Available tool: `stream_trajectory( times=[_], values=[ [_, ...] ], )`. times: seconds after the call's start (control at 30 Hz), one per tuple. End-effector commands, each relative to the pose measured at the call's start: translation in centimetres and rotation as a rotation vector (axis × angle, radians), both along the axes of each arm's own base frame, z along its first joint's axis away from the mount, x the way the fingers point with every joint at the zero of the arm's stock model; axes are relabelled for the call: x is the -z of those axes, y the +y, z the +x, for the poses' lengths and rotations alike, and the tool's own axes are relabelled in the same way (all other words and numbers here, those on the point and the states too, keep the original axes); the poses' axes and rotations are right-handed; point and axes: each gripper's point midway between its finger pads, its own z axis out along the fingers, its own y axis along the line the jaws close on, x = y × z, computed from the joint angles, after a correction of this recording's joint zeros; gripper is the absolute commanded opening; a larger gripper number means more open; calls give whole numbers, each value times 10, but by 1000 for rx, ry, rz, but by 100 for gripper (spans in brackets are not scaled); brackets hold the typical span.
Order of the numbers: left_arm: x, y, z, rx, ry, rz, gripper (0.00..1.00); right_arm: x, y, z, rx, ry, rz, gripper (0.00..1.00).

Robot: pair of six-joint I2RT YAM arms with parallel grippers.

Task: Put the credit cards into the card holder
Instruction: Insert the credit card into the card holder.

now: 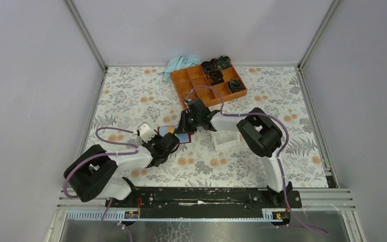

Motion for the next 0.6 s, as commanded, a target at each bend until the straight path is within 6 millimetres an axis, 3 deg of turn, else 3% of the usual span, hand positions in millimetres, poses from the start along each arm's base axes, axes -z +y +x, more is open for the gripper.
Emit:
stream_trajectory(
  times=[0.0,0.23,0.4,0.57],
  values=[
    [7,6,-8,5,32,18,37,-6,6,9,-31,-13,18,19],
    [5,12,-12,-38,26,4,42,-5,5,10,-36,-10,15,20],
    [-12,24,-13,-98,-38,-16,54,1,1,12,-27,-4,3,20],
    [-26,31,-8,-171,-89,-19,59,2,-1,12,-26,-7,-4,20]
  ],
)
